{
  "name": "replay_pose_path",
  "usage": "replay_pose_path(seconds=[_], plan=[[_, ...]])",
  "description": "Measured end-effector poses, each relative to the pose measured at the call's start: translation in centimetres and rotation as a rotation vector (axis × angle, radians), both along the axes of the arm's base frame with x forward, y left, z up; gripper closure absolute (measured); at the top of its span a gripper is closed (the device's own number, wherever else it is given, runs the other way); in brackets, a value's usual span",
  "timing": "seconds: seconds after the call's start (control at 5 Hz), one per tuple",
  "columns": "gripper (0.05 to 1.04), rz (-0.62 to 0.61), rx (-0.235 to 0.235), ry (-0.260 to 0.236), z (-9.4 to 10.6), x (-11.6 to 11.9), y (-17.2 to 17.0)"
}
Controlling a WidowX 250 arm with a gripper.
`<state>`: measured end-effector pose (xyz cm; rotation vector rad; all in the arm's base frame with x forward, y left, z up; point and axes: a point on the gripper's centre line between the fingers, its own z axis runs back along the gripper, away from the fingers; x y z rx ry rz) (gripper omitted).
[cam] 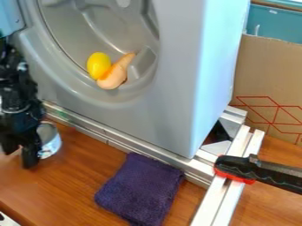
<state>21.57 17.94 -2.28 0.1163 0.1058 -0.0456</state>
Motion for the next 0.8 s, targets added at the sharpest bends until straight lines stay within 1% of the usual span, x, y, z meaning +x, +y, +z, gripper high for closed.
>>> replay_pose_path(seconds=[0.2,0.4,0.6,0.8], plan=[[0.083,-0.049,-0.05,-0.048,-0.1,1.8,-2.3],[0.083,-0.045,-0.071,-0.081,0.2,2.4,-3.1],[0.083,-0.014,-0.039,-0.078,1.6,2.0,-3.0],[0.083,0.056,0.04,0.003,4.1,-0.8,-2.7]])
